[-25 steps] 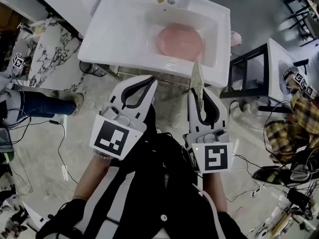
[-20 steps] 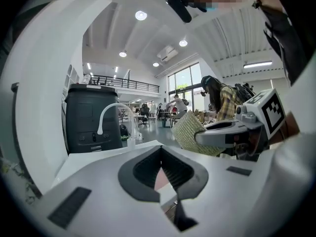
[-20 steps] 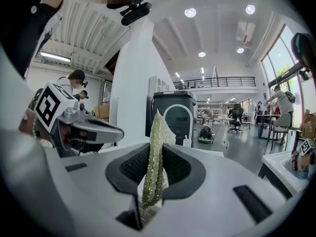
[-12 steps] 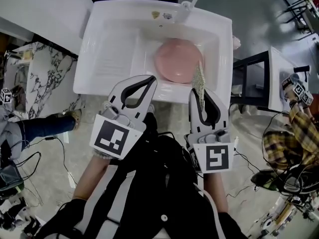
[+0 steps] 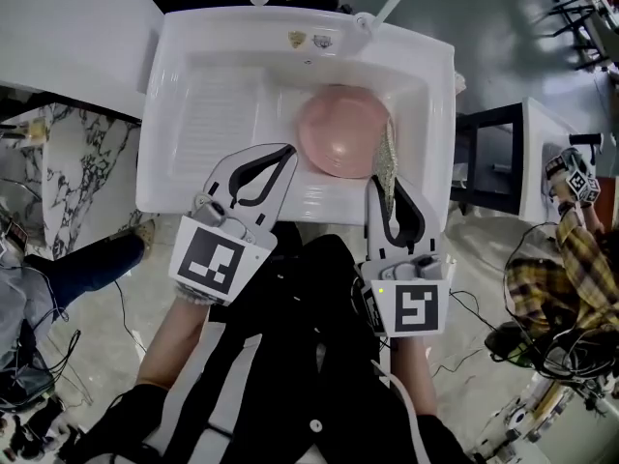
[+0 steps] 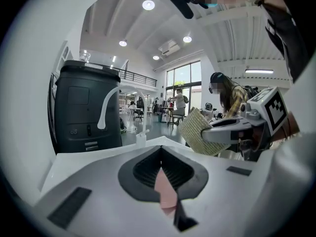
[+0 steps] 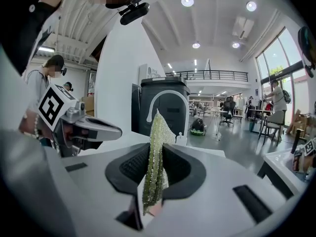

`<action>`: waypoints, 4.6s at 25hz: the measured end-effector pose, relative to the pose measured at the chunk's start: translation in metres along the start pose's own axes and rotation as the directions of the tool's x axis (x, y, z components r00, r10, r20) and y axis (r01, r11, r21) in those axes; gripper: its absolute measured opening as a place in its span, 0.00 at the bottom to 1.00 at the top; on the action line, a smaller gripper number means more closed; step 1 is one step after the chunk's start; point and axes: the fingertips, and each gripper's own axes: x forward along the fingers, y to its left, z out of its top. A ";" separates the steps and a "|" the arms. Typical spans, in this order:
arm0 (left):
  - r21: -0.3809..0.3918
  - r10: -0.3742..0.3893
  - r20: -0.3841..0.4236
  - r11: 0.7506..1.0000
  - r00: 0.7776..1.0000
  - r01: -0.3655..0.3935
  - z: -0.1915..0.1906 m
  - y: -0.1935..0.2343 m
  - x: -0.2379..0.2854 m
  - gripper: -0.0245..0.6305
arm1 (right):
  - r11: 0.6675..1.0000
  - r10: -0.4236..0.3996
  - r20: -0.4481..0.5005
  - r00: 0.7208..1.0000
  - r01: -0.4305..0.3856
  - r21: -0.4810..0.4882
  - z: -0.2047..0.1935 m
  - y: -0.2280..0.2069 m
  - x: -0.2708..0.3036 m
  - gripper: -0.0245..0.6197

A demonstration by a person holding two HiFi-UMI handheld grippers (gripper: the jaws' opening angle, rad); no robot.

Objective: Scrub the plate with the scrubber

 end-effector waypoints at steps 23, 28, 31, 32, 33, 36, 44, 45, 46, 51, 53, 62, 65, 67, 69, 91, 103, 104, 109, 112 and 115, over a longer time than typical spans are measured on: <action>-0.107 0.118 -0.191 0.984 0.975 -0.140 -0.076 0.038 0.083 0.04 | 0.992 0.113 -0.145 0.983 -0.119 -0.029 -0.074 -0.047 0.082 0.15; -0.185 0.127 -0.251 0.967 0.960 -0.176 -0.102 0.052 0.114 0.10 | 0.990 0.136 -0.218 0.966 -0.143 -0.017 -0.100 -0.053 0.106 0.15; -0.221 0.107 -0.307 0.958 0.946 -0.180 -0.126 0.058 0.132 0.14 | 0.985 0.147 -0.222 0.964 -0.163 -0.057 -0.109 -0.058 0.122 0.15; -0.227 0.097 -0.325 0.958 0.941 -0.177 -0.134 0.059 0.138 0.16 | 0.984 0.150 -0.219 0.964 -0.168 -0.065 -0.112 -0.060 0.128 0.15; -0.234 0.086 -0.344 0.956 0.935 -0.174 -0.143 0.060 0.143 0.17 | 0.982 0.153 -0.224 0.963 -0.172 -0.071 -0.116 -0.062 0.132 0.15; -0.269 0.068 -0.415 0.943 0.907 -0.194 -0.170 0.066 0.154 0.23 | 0.976 0.163 -0.257 0.953 -0.193 -0.099 -0.132 -0.064 0.142 0.15; -0.399 -0.001 -0.580 0.872 0.815 -0.283 -0.239 0.073 0.176 0.27 | 0.967 0.153 -0.331 0.931 -0.210 -0.143 -0.170 -0.073 0.171 0.15; -0.415 -0.011 -0.594 0.861 0.805 -0.294 -0.245 0.072 0.177 0.27 | 0.967 0.151 -0.339 0.929 -0.210 -0.144 -0.174 -0.074 0.174 0.15; -0.422 -0.016 -0.607 0.853 0.794 -0.306 -0.251 0.073 0.178 0.27 | 0.967 0.150 -0.346 0.926 -0.210 -0.143 -0.178 -0.075 0.177 0.15; -0.446 -0.026 -0.660 0.818 0.751 -0.363 -0.276 0.077 0.180 0.27 | 0.964 0.149 -0.375 0.915 -0.219 -0.149 -0.195 -0.078 0.190 0.15; -0.454 -0.035 -0.673 0.808 0.738 -0.375 -0.285 0.077 0.181 0.27 | 0.962 0.145 -0.391 0.909 -0.222 -0.159 -0.201 -0.080 0.193 0.15; -0.529 -0.123 -0.696 0.754 0.708 -0.389 -0.313 0.069 0.184 0.26 | 0.946 0.069 -0.462 0.884 -0.204 -0.250 -0.230 -0.095 0.206 0.15; -0.525 -0.126 -0.704 0.755 0.699 -0.393 -0.316 0.070 0.183 0.16 | 0.942 0.033 -0.489 0.872 -0.190 -0.275 -0.240 -0.101 0.210 0.15; -0.520 -0.125 -0.705 0.761 0.698 -0.388 -0.317 0.070 0.184 0.11 | 0.939 -0.003 -0.516 0.857 -0.175 -0.295 -0.249 -0.106 0.213 0.15; -0.524 -0.131 -0.701 0.761 0.701 -0.382 -0.317 0.070 0.185 0.10 | 0.932 -0.031 -0.542 0.840 -0.172 -0.319 -0.258 -0.109 0.214 0.15; -0.578 -0.134 -0.650 0.726 0.748 -0.372 -0.307 0.074 0.183 0.09 | 0.680 0.053 -0.620 0.782 -0.483 -0.551 -0.297 -0.055 0.239 0.15; -0.603 -0.111 -0.636 0.689 0.764 -0.402 -0.306 0.080 0.183 0.08 | 0.283 0.222 -0.645 0.732 -0.681 -0.675 -0.305 -0.012 0.222 0.15; -0.604 -0.109 -0.635 0.687 0.765 -0.403 -0.305 0.080 0.183 0.08 | 0.248 0.234 -0.647 0.726 -0.687 -0.682 -0.306 -0.009 0.220 0.15; -0.624 -0.104 -0.619 0.668 0.779 -0.406 -0.305 0.082 0.185 0.08 | 0.124 0.284 -0.645 0.710 -0.694 -0.709 -0.311 0.003 0.208 0.15; -0.628 -0.102 -0.616 0.662 0.781 -0.410 -0.306 0.083 0.185 0.07 | 0.110 0.318 -0.644 0.695 -0.702 -0.704 -0.311 0.010 0.201 0.15; -0.630 -0.101 -0.617 0.658 0.781 -0.412 -0.306 0.083 0.185 0.07 | 0.096 0.357 -0.652 0.669 -0.720 -0.687 -0.311 0.014 0.192 0.15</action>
